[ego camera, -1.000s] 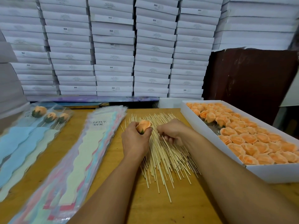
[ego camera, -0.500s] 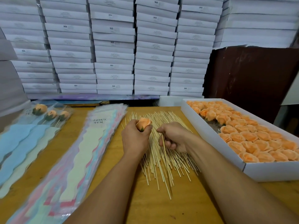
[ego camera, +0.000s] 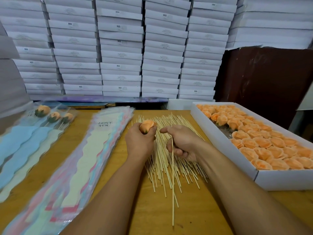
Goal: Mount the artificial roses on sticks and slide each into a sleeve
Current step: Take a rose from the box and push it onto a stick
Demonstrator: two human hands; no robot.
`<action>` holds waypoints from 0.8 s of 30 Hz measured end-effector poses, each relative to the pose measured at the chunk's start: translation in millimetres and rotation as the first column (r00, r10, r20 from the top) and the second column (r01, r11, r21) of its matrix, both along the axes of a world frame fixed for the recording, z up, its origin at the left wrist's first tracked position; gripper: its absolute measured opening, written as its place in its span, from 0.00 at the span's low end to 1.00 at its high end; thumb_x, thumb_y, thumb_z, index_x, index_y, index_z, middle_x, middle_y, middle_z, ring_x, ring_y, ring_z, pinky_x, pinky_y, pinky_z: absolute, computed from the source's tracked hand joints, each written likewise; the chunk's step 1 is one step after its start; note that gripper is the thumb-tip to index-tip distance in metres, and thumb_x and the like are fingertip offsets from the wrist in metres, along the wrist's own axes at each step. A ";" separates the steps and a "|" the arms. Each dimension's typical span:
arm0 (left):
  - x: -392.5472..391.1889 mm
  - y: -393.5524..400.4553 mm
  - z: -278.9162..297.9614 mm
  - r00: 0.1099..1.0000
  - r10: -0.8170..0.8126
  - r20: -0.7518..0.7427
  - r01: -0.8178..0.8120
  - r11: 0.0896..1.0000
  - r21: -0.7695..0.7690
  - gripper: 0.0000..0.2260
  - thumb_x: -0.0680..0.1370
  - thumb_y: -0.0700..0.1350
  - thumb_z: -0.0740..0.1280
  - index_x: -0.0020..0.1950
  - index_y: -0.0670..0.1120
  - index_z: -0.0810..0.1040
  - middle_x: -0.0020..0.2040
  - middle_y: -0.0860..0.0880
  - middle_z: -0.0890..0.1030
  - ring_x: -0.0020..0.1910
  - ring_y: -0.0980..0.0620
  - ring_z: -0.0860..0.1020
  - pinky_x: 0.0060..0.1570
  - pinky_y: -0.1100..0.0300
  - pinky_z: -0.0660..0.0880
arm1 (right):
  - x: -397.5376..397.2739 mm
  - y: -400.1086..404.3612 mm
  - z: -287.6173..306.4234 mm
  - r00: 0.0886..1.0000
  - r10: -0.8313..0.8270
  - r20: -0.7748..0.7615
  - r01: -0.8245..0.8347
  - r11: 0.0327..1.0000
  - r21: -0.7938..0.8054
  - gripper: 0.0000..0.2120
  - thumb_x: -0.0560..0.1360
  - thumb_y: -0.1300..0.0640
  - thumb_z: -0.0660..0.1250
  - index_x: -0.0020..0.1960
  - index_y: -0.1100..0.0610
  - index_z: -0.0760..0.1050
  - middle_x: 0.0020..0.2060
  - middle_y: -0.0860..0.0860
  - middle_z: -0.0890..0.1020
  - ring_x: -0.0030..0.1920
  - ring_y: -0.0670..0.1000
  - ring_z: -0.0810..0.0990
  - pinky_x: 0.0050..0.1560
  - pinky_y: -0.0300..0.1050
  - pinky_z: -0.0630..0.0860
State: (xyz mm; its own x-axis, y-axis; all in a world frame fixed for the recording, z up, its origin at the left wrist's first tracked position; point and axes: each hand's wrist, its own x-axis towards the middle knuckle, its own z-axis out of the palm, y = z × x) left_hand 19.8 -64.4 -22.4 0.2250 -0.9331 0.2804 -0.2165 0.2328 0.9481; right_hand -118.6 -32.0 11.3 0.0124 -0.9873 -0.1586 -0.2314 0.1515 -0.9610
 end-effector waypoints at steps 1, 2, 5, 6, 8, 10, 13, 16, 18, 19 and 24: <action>0.4 0.3 0.4 0.999 -0.010 -0.045 0.010 1.000 0.014 0.09 0.76 0.50 0.74 0.49 0.45 0.79 0.45 0.44 0.84 0.40 0.46 0.85 0.44 0.45 0.82 | -0.2 1.0 1.3 1.000 0.000 -0.006 0.000 1.000 -0.012 0.15 0.85 0.52 0.51 0.61 0.52 0.75 0.24 0.52 0.77 0.18 0.46 0.66 0.18 0.34 0.57; 0.8 1.0 1.0 0.996 -0.018 -0.091 0.021 0.999 0.027 0.09 0.77 0.49 0.73 0.49 0.45 0.79 0.45 0.44 0.84 0.38 0.49 0.85 0.42 0.48 0.83 | -0.1 2.2 2.5 1.000 0.005 -0.012 -0.005 1.000 -0.017 0.15 0.84 0.52 0.51 0.59 0.52 0.76 0.24 0.52 0.77 0.18 0.46 0.66 0.18 0.34 0.57; 2.3 1.7 3.0 0.987 -0.018 -0.159 0.026 0.999 0.046 0.09 0.78 0.49 0.72 0.49 0.43 0.80 0.42 0.46 0.84 0.34 0.53 0.84 0.39 0.53 0.83 | 2.3 6.5 6.0 0.999 0.044 -0.011 -0.044 0.999 -0.018 0.16 0.83 0.52 0.53 0.55 0.56 0.78 0.26 0.54 0.79 0.19 0.46 0.66 0.18 0.35 0.57; 2.4 1.9 3.9 0.984 -0.018 -0.178 0.028 0.998 0.053 0.10 0.78 0.50 0.72 0.48 0.43 0.81 0.41 0.46 0.85 0.33 0.54 0.84 0.38 0.55 0.83 | 3.5 7.3 7.0 0.999 0.054 0.006 -0.054 0.998 -0.014 0.16 0.83 0.53 0.55 0.53 0.59 0.79 0.27 0.55 0.81 0.19 0.46 0.67 0.18 0.35 0.58; 2.9 2.4 5.9 0.969 -0.018 -0.246 0.039 0.996 0.080 0.10 0.79 0.49 0.70 0.48 0.41 0.81 0.41 0.45 0.85 0.33 0.53 0.84 0.33 0.60 0.81 | 5.7 8.4 9.0 0.996 0.075 0.045 -0.075 0.997 0.001 0.14 0.82 0.57 0.58 0.50 0.63 0.80 0.29 0.55 0.81 0.20 0.46 0.68 0.17 0.36 0.59; 4.0 3.2 7.7 0.934 -0.026 -0.357 0.074 0.990 0.120 0.09 0.80 0.47 0.69 0.48 0.41 0.81 0.41 0.43 0.85 0.33 0.52 0.84 0.31 0.62 0.80 | 5.7 10.3 11.3 0.989 0.130 0.074 -0.132 0.991 0.024 0.11 0.80 0.61 0.62 0.50 0.64 0.82 0.28 0.52 0.79 0.21 0.45 0.67 0.17 0.35 0.59; 6.2 4.3 12.2 0.813 -0.064 -0.579 0.189 0.969 0.158 0.09 0.81 0.44 0.67 0.50 0.37 0.79 0.44 0.40 0.84 0.34 0.49 0.84 0.30 0.60 0.80 | 2.5 15.0 14.1 0.963 0.260 0.071 -0.265 0.961 0.075 0.11 0.81 0.64 0.60 0.57 0.62 0.79 0.29 0.52 0.77 0.20 0.44 0.67 0.16 0.34 0.59; 7.6 3.1 16.4 0.701 -0.066 -0.710 0.266 0.948 0.175 0.11 0.82 0.45 0.65 0.51 0.36 0.77 0.42 0.39 0.84 0.33 0.48 0.84 0.27 0.60 0.78 | 1.4 18.1 13.7 0.950 0.313 0.000 -0.312 0.946 0.085 0.15 0.81 0.65 0.56 0.65 0.60 0.73 0.28 0.54 0.77 0.19 0.45 0.68 0.15 0.35 0.59; 8.6 2.6 17.4 0.665 -0.063 -0.744 0.301 0.935 0.189 0.11 0.83 0.46 0.65 0.51 0.38 0.77 0.40 0.40 0.85 0.33 0.49 0.84 0.26 0.60 0.78 | 1.6 19.6 14.0 0.945 0.324 -0.040 -0.321 0.945 0.068 0.13 0.83 0.61 0.55 0.63 0.56 0.74 0.28 0.54 0.77 0.19 0.46 0.68 0.16 0.35 0.60; 9.4 2.3 17.6 0.646 -0.065 -0.761 0.324 0.926 0.196 0.11 0.83 0.46 0.65 0.50 0.39 0.77 0.38 0.41 0.85 0.33 0.49 0.84 0.27 0.60 0.79 | 1.6 20.4 14.4 0.942 0.330 -0.060 -0.327 0.943 0.058 0.12 0.85 0.57 0.55 0.61 0.55 0.75 0.28 0.54 0.78 0.19 0.46 0.68 0.16 0.36 0.60; 14.7 2.7 18.7 0.526 -0.083 -0.847 0.468 0.859 0.206 0.16 0.83 0.51 0.63 0.48 0.38 0.79 0.37 0.43 0.85 0.34 0.51 0.84 0.45 0.57 0.81 | 2.6 24.2 15.3 0.903 0.417 -0.102 -0.412 0.909 0.065 0.15 0.87 0.53 0.53 0.60 0.59 0.75 0.29 0.58 0.80 0.20 0.48 0.71 0.18 0.38 0.64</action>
